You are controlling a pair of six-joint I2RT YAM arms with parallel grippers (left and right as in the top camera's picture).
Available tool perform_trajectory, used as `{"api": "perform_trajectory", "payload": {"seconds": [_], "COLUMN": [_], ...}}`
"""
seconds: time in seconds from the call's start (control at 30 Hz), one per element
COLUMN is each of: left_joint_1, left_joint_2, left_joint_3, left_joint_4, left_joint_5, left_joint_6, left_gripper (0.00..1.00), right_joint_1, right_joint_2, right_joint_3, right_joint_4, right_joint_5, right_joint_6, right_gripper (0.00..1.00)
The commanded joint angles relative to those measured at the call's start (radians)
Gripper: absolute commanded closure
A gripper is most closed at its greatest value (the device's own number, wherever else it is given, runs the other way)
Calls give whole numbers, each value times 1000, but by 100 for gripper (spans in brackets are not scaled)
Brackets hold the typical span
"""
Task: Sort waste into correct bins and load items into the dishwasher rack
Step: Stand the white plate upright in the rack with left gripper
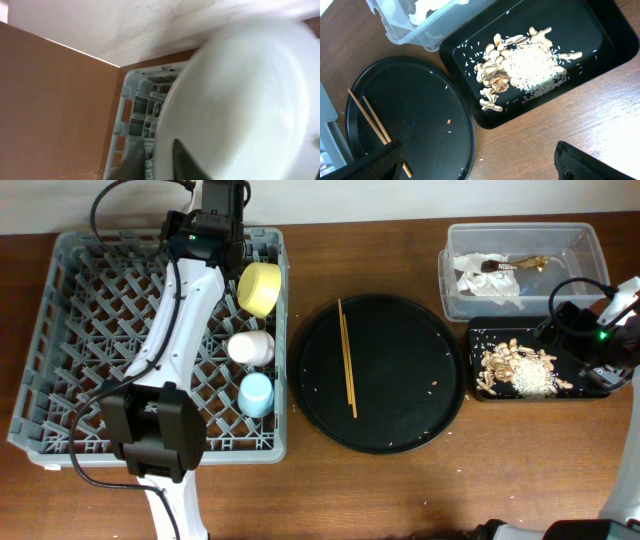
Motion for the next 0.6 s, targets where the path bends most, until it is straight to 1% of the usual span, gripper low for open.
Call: {"api": "perform_trajectory", "payload": {"seconds": [0.0,0.03,0.07,0.13,0.17,0.2,0.23,0.27,0.3,0.33,0.37,0.4,0.47,0.5,0.53,0.57], "left_joint_1": [-3,-3,-3,-8,-8,-8,-8,-5,3,35,61,147,305,381,474,541], "left_joint_2": [9,9,9,6,6,6,7,7,7,2,-4,-16,-16,-16,-7,10], "left_joint_3": [8,8,8,8,8,8,8,8,8,38,79,207,341,348,336,317], "left_joint_4": [-19,-31,-48,-64,-73,-84,-103,-121,-121,-135,-162,-242,-332,-357,-391,-394], "left_joint_5": [115,186,231,279,280,317,436,569,624,697,766,953,1167,1225,1301,1381], "left_joint_6": [3,2,-49,-65,-89,-115,-143,-188,-234,-292,-310,-352,-358,-358,-357,-357], "left_gripper": [53,49,49,49,49,49,50,69,85,88,88,88,87,83,80,79], "right_joint_1": [3,3,3,3,3,3,3,3,3,3,3,3,3,3,3,3], "right_joint_2": [-12,-12,-12,-12,-12,-12,-12,-12,-12,-12,-12,-12,-12,-12,-12,-12], "right_joint_3": [0,0,0,0,0,0,0,0,0,0,0,0,0,0,0,0], "right_joint_4": [-4,-4,-4,-4,-5,-7,-7,-8,-8,-8,-8,-8,-8,-8,-8,-7], "right_joint_5": [9,9,9,9,9,9,9,9,9,9,9,9,9,9,9,9], "right_joint_6": [-11,-11,-11,-11,-11,-11,-11,-11,-11,-11,-12,-12,-12,-11,-11,-11], "right_gripper": [3,3,3,3,3,3,3,3,3,3,3,3,3,3,3,3]}}
